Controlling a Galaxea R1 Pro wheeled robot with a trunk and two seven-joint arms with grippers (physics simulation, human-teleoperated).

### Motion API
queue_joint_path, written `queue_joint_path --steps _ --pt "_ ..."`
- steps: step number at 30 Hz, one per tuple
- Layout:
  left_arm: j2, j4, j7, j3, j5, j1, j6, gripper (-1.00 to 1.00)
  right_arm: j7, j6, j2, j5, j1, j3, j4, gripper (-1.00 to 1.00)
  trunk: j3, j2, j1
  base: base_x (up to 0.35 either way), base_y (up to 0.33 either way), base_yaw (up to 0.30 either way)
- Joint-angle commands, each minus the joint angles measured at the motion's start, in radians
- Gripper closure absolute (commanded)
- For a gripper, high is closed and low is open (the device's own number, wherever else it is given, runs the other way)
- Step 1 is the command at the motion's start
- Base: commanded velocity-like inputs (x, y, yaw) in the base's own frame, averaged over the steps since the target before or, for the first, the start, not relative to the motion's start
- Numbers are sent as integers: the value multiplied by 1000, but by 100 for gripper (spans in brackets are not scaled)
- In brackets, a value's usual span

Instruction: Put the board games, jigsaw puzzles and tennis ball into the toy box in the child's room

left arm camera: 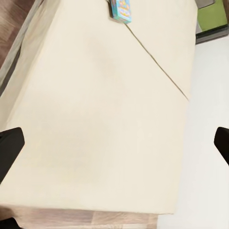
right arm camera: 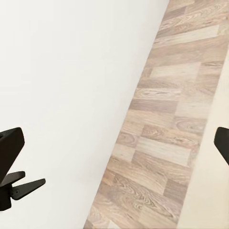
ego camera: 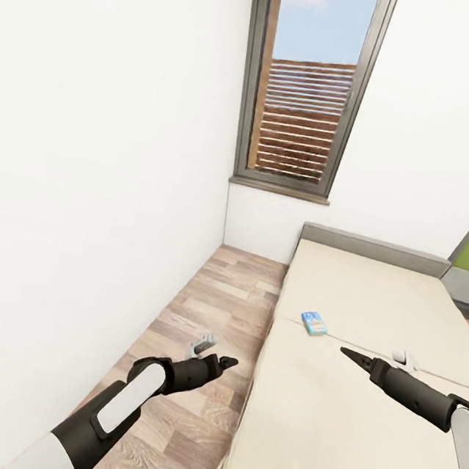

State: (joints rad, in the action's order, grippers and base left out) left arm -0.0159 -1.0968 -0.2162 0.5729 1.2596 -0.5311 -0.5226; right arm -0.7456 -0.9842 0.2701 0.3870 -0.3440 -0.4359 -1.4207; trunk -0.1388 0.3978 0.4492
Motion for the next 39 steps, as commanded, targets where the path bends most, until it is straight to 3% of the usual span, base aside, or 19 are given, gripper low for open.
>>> queue_joint_path --steps 1,14,39 --pt "-1 -2 -9 2 11 -1 0 -100 -6 -5 0 -3 -1 -1 0 -100 -2 2 1 75 60 -4" --pt "-1 -1 -9 2 11 -1 19 -100 -7 -5 0 -7 -1 -2 -1 -100 3 2 1 32 25 -112" --pt "-1 0 -9 2 10 -1 22 -100 -8 -5 0 -8 -1 -2 -1 -100 21 2 1 3 2 -243"
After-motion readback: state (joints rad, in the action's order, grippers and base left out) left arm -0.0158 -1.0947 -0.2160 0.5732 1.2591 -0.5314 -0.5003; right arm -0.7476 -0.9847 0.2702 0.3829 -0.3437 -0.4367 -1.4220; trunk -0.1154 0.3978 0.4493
